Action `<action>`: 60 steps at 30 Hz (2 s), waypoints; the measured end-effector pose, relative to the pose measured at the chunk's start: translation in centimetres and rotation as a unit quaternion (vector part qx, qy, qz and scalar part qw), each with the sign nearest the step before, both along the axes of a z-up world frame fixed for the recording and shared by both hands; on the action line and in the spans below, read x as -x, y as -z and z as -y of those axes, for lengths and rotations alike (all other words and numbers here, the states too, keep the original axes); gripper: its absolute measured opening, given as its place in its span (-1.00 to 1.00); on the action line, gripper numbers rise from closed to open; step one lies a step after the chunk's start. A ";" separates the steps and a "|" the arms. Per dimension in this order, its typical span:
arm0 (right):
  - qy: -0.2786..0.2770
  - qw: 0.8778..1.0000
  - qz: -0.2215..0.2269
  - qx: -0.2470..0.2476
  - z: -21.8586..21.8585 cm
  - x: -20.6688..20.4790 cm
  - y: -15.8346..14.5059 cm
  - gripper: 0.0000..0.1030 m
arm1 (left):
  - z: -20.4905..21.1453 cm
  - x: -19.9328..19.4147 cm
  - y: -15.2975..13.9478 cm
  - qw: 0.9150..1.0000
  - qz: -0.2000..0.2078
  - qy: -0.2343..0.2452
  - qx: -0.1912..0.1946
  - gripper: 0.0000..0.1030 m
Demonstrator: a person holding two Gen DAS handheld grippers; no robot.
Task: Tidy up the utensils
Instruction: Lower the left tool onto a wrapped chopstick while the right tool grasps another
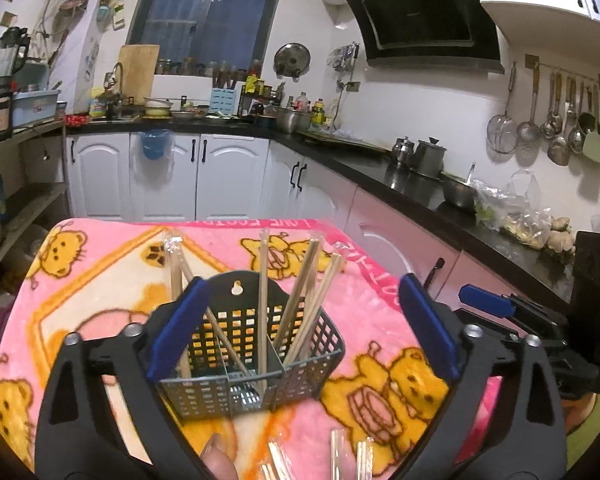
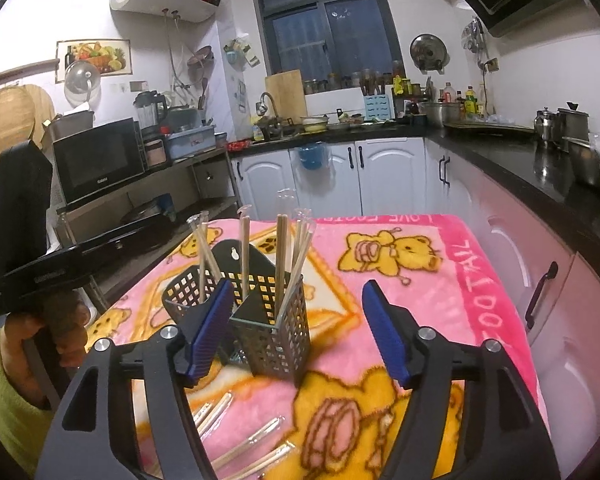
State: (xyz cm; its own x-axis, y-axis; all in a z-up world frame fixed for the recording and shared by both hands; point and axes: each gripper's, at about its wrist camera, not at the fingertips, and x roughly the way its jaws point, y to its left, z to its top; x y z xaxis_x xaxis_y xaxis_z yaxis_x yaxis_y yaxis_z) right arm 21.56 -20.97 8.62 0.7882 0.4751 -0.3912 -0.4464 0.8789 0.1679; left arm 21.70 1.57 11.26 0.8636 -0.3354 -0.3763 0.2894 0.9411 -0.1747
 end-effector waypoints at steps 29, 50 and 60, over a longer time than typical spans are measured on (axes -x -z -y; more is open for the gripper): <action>-0.017 1.000 -0.016 0.015 -0.2 3.8 2.5 0.48 | -0.5 5.7 4.7 0.999 -0.043 -0.004 -0.004 0.79; -0.022 0.996 -0.076 0.050 -0.3 4.0 7.2 0.48 | -0.6 5.7 10.4 0.993 -0.118 -0.009 -0.019 0.79; -0.031 0.991 -0.119 0.058 -0.4 3.5 10.0 0.43 | -1.0 5.0 13.2 0.985 -0.170 -0.001 -0.012 0.74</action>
State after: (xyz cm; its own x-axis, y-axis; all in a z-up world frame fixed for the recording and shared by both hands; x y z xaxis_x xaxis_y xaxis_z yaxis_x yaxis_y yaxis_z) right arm 18.03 -20.56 -1.35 0.6378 0.4609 -0.6171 -0.4601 0.8705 0.1747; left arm 16.67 2.60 -1.97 0.6870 -0.3218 -0.6515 0.2163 0.9465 -0.2395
